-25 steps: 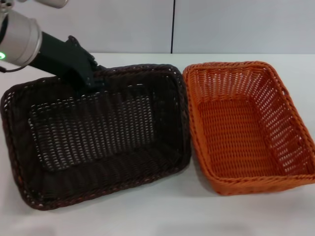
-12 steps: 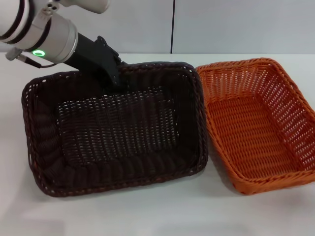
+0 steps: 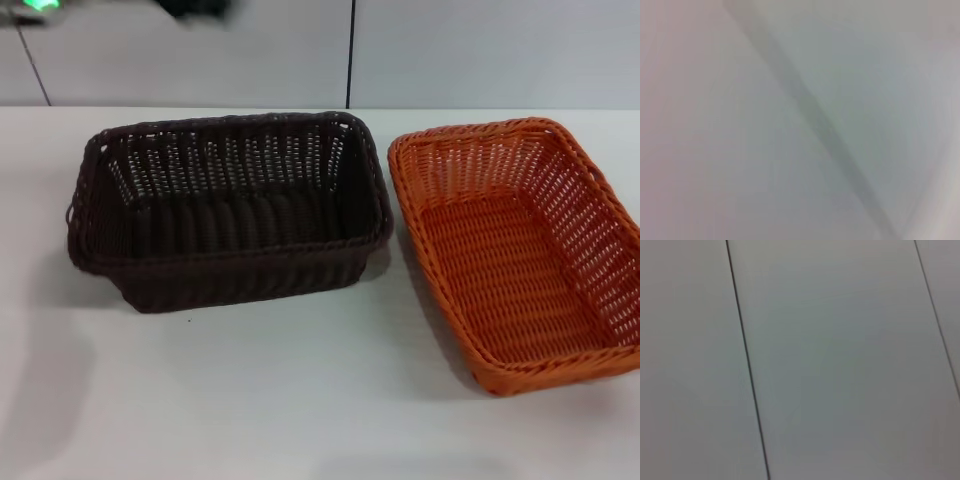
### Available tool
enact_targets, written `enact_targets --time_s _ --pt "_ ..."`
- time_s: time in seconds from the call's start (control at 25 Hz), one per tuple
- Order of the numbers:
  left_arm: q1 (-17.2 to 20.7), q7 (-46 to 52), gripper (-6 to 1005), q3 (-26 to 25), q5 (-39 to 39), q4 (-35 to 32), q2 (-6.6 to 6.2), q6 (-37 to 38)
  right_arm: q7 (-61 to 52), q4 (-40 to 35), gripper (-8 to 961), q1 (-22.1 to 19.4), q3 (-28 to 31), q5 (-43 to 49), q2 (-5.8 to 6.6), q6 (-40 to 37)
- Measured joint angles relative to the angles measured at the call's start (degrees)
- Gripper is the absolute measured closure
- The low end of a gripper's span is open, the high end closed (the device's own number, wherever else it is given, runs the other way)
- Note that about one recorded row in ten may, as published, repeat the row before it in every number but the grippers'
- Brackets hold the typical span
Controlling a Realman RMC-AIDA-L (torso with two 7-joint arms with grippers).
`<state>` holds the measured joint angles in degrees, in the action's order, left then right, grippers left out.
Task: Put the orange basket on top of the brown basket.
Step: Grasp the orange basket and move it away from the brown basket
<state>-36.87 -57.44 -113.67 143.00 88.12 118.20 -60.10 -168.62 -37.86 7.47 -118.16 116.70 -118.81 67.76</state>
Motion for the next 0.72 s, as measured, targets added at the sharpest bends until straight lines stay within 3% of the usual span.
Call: enact_targets --time_s 0.08,0.16,0.2,0.24,0.28,0.32,0.4,0.44,0.48,0.52,0.6,0.64,0.68,0.72 --pt "4.3 3.6 319 0.2 -2.3 2.4 0.04 8.2 0.0 -1.9 329 0.0 0.3 1.4 0.19 -0.1" --pt "11.0 5.3 263 1.7 -7.8 4.2 0.04 18.6 0.1 -4.6 326 0.1 1.1 3.9 0.59 -1.0" --pt "14.7 5.2 234 3.3 -11.1 4.4 0.05 24.2 0.1 -7.2 289 0.2 2.0 5.6 1.09 -2.5" --pt "22.5 4.3 206 8.2 -17.7 3.8 -0.13 37.9 0.1 -14.0 251 0.0 4.3 8.6 2.68 -9.8" --pt "22.5 4.3 207 8.2 -17.7 3.8 -0.13 37.9 0.1 -14.0 214 0.0 4.3 8.6 2.68 -9.8" --pt "26.2 3.6 207 11.2 -19.9 3.2 -0.25 45.1 0.1 -17.8 176 0.0 5.9 9.8 3.69 -14.3" --pt "32.9 3.0 208 16.5 -22.0 1.6 -0.24 57.1 0.0 -26.8 139 0.5 9.8 13.2 5.75 -29.4" --pt "35.1 3.4 209 18.0 -22.1 0.8 -0.19 61.0 0.0 -34.7 139 1.3 13.7 16.1 7.13 -44.7" --pt "35.1 3.4 209 18.0 -22.1 0.8 -0.19 61.0 0.0 -34.7 138 1.3 13.7 16.1 7.13 -44.7" --pt "39.4 5.8 210 21.5 -22.3 -1.8 -0.09 67.2 0.1 -39.9 138 2.1 16.7 18.1 7.63 -55.0" --pt "41.0 8.6 211 24.1 -22.3 -5.2 -0.18 70.5 0.2 -46.8 138 3.8 21.5 21.2 7.74 -71.4" --pt "41.4 10.2 211 25.3 -22.1 -7.0 -0.2 72.6 1.9 -53.7 138 7.0 27.3 23.5 7.37 -91.1" --pt "41.7 11.4 211 26.9 -22.0 -9.2 -0.24 75.0 1.9 -53.7 138 7.0 27.3 23.5 7.37 -91.1" --pt "41.8 12.4 211 28.5 -21.7 -11.4 -0.23 77.6 3.5 -56.1 138 8.8 30.2 23.7 7.1 -100.2"
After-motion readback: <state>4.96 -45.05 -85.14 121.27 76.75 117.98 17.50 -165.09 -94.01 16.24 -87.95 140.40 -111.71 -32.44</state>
